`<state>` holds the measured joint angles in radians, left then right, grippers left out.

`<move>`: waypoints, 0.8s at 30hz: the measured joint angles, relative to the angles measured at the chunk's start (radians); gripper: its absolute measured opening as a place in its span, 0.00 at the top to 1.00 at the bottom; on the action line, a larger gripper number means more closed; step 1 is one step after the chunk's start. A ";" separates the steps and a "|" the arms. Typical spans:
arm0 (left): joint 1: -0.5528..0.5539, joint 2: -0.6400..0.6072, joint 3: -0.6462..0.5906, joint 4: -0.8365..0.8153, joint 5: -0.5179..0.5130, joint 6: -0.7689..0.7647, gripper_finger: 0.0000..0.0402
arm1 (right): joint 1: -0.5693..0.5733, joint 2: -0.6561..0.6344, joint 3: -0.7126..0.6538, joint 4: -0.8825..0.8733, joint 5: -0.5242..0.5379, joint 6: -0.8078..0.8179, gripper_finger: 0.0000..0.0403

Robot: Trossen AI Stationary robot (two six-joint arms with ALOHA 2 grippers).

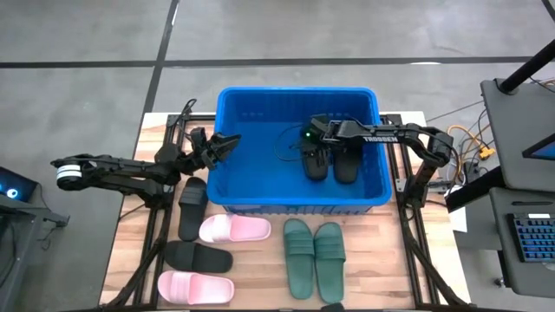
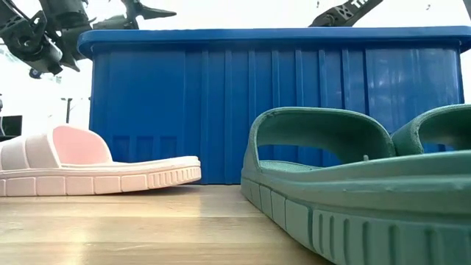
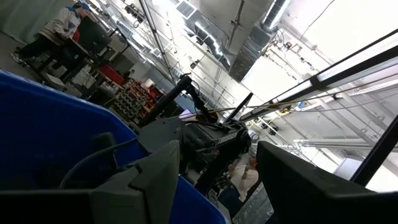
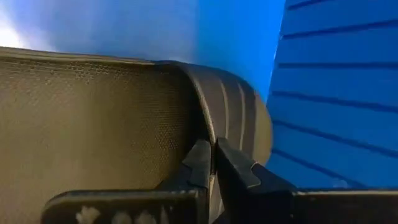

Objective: Pick and place slides into bin
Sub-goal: Put the black slide into the blue container

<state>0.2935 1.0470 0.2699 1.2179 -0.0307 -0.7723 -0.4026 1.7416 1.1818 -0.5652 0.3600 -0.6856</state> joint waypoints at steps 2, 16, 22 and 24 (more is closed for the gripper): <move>0.000 0.000 0.000 0.000 0.000 0.000 0.50 | -0.016 0.000 -0.014 0.001 0.000 -0.004 0.98; 0.000 0.000 -0.001 -0.001 0.000 0.000 0.50 | -0.032 -0.003 -0.039 0.047 0.052 0.046 0.98; 0.001 0.000 -0.002 -0.001 0.000 -0.001 0.50 | -0.033 -0.002 -0.044 0.033 0.028 0.075 0.97; 0.001 0.000 -0.002 0.000 0.000 -0.002 0.50 | -0.033 -0.001 -0.044 0.031 0.027 0.083 0.95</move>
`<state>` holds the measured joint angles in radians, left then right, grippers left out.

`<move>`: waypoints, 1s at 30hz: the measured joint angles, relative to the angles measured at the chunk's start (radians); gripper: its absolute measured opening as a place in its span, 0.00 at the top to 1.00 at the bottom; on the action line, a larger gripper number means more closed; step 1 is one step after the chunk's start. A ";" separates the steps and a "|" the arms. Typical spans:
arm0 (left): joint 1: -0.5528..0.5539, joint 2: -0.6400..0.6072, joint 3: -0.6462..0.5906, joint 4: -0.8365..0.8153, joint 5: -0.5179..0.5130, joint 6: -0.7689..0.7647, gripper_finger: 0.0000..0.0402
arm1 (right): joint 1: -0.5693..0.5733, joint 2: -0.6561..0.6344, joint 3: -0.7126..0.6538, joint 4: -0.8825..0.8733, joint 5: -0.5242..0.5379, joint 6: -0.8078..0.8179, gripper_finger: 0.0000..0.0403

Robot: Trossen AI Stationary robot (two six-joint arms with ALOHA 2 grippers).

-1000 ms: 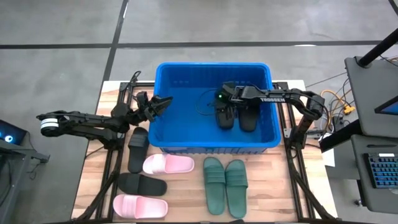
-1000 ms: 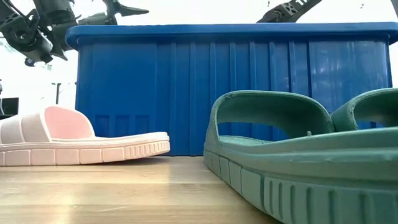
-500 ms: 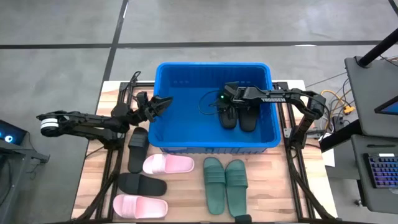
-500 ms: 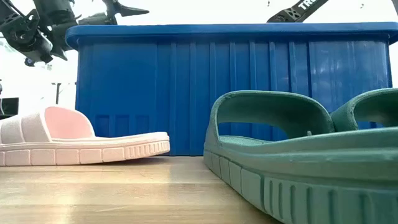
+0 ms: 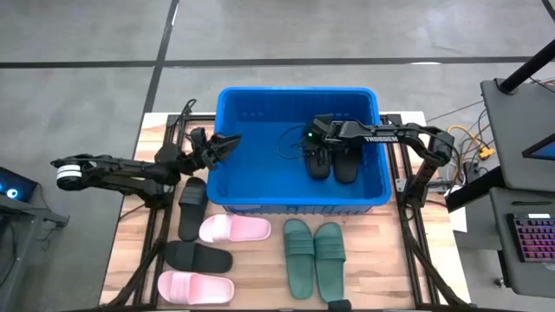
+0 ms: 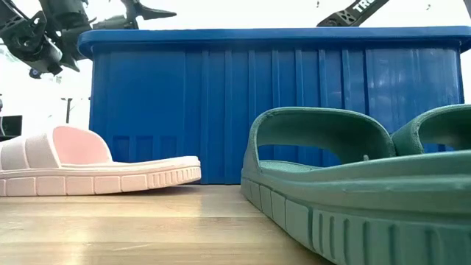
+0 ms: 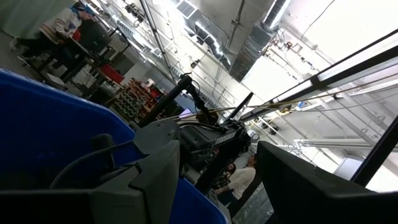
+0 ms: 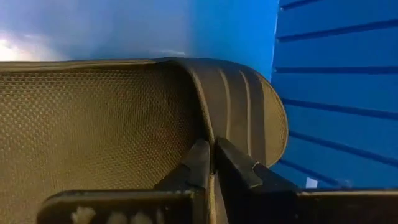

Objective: Pick and place slides into bin
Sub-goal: Put the black slide into the blue container

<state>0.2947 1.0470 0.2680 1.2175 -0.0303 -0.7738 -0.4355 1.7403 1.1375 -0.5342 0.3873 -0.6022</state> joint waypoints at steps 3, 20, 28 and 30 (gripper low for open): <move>0.000 0.000 0.000 0.000 0.000 -0.002 0.50 | 0.000 0.001 -0.001 -0.008 -0.001 -0.004 0.89; 0.000 0.000 0.000 0.000 0.022 -0.005 0.50 | 0.008 -0.012 0.131 -0.333 -0.055 0.220 0.57; 0.000 0.000 -0.001 0.000 0.036 -0.005 0.50 | 0.014 -0.073 0.277 -0.399 -0.365 0.379 0.59; 0.000 0.000 -0.001 0.000 0.036 -0.005 0.50 | 0.016 -0.076 0.303 -0.403 -0.418 0.411 0.63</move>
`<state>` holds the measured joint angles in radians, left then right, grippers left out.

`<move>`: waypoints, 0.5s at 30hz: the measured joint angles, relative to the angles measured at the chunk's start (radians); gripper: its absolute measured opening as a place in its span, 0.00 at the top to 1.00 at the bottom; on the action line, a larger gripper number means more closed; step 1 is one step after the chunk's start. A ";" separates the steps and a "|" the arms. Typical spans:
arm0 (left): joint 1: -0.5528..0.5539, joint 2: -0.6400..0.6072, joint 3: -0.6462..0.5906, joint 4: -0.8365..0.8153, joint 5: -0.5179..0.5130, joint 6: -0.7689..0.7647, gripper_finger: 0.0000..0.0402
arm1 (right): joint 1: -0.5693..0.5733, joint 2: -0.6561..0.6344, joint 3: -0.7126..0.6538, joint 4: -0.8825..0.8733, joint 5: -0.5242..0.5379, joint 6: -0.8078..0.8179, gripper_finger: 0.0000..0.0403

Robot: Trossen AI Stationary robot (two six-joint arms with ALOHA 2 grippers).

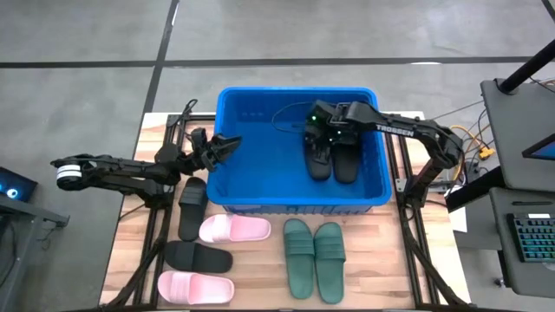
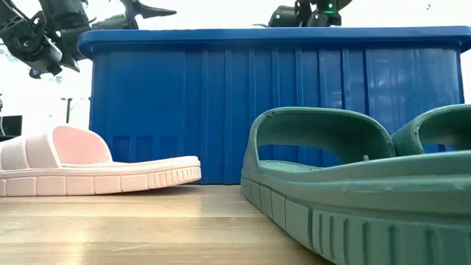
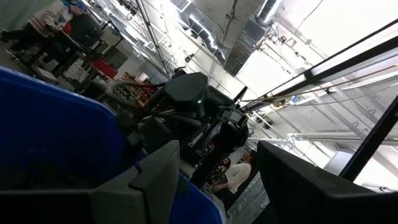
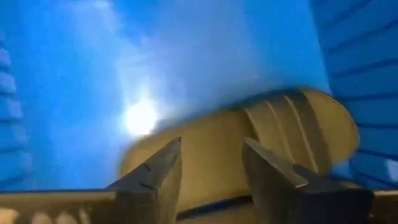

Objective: Pick and place slides into bin
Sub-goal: Put the black slide into the blue container

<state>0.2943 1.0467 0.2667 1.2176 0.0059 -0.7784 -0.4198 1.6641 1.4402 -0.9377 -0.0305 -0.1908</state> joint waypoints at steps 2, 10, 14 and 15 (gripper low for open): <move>0.000 0.000 -0.001 0.000 0.000 0.000 0.50 | 0.001 -0.001 0.011 -0.014 -0.007 0.005 0.68; 0.000 0.000 -0.006 0.000 0.000 0.000 0.50 | 0.001 0.029 -0.049 -0.064 -0.081 -0.018 0.96; -0.001 0.000 -0.007 0.001 0.000 0.000 0.50 | 0.000 0.043 -0.103 -0.048 -0.079 -0.024 0.97; -0.001 0.000 -0.007 0.001 0.000 0.000 0.50 | 0.000 0.047 -0.117 -0.044 -0.077 -0.027 0.98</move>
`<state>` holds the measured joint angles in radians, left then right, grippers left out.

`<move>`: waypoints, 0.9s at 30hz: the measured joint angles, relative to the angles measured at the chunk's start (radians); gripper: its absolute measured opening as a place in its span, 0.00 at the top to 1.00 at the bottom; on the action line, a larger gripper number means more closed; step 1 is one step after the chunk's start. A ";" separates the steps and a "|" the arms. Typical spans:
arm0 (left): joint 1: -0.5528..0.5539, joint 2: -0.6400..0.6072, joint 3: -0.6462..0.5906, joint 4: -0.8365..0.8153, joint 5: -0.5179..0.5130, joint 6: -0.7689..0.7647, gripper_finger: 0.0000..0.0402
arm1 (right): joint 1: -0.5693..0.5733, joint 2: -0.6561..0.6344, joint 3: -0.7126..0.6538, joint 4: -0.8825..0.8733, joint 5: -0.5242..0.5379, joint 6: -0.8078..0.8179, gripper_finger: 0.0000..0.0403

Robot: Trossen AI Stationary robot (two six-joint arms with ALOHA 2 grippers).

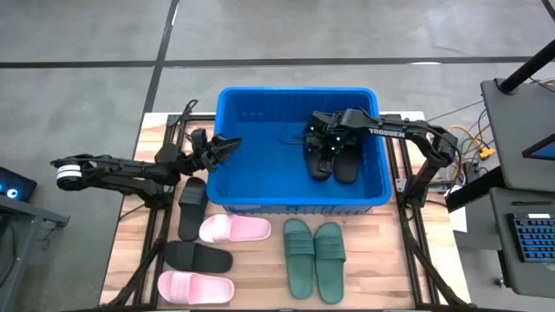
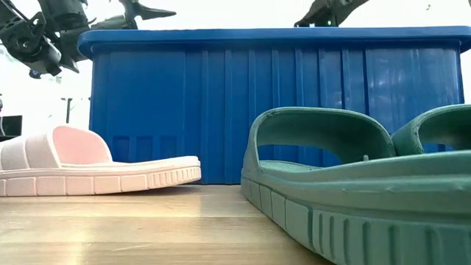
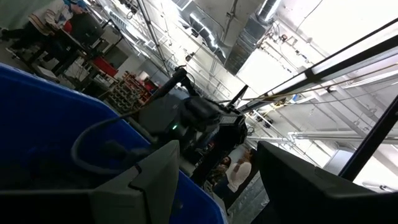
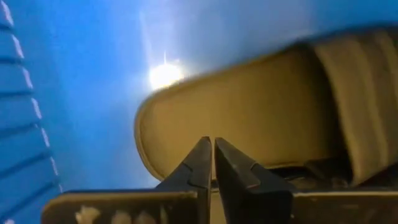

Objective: Pick and place slides into bin
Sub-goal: Put the black slide into the blue container

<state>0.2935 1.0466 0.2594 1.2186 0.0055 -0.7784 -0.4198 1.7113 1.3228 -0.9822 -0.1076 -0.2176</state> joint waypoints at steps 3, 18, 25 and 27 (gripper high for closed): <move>0.000 0.000 0.000 0.000 0.000 0.000 0.50 | 0.000 0.008 -0.049 0.025 0.001 0.000 0.98; 0.000 0.000 0.000 -0.004 -0.001 0.000 0.50 | 0.000 0.011 -0.280 0.253 0.003 0.016 0.98; 0.000 0.000 0.000 -0.006 -0.001 0.000 0.50 | 0.000 0.005 -0.305 0.285 -0.004 0.056 0.98; 0.000 0.000 0.000 -0.007 -0.001 0.000 0.50 | 0.000 0.009 -0.281 0.265 -0.004 0.065 0.98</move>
<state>0.2939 1.0466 0.2592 1.2119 0.0048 -0.7780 -0.4198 1.7206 1.0420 -0.7175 -0.1114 -0.1528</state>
